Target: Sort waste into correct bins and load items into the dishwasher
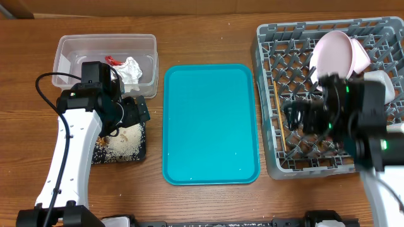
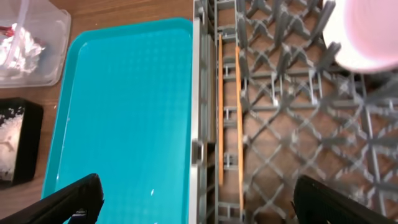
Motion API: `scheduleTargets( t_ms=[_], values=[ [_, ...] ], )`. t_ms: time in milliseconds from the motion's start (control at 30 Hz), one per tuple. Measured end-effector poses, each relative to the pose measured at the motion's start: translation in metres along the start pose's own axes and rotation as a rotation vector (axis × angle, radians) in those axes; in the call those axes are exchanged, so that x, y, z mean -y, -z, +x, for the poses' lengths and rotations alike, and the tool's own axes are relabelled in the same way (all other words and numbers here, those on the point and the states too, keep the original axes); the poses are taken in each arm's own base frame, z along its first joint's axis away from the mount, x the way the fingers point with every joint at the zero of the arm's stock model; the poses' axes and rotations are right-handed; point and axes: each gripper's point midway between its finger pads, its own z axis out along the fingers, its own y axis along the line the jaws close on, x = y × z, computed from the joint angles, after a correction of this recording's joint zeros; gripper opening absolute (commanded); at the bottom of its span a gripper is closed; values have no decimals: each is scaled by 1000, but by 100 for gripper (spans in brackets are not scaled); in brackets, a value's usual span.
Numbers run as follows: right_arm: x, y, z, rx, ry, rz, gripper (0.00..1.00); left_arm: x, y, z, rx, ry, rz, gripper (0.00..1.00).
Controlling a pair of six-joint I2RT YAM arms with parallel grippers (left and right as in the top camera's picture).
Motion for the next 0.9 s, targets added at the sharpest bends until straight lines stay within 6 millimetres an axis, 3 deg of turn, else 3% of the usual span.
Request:
scheduleTargets(
  t_ms=[200,367,900],
  values=[
    [-1,24,39,-1,-55,7,100,0,0,0,0,0,0,100],
    [-2,29,42,3,-66,7,100,0,0,0,0,0,0,100],
    [7,9,44,-76,-97,39,100,0,0,0,0,0,0,100]
  ],
)
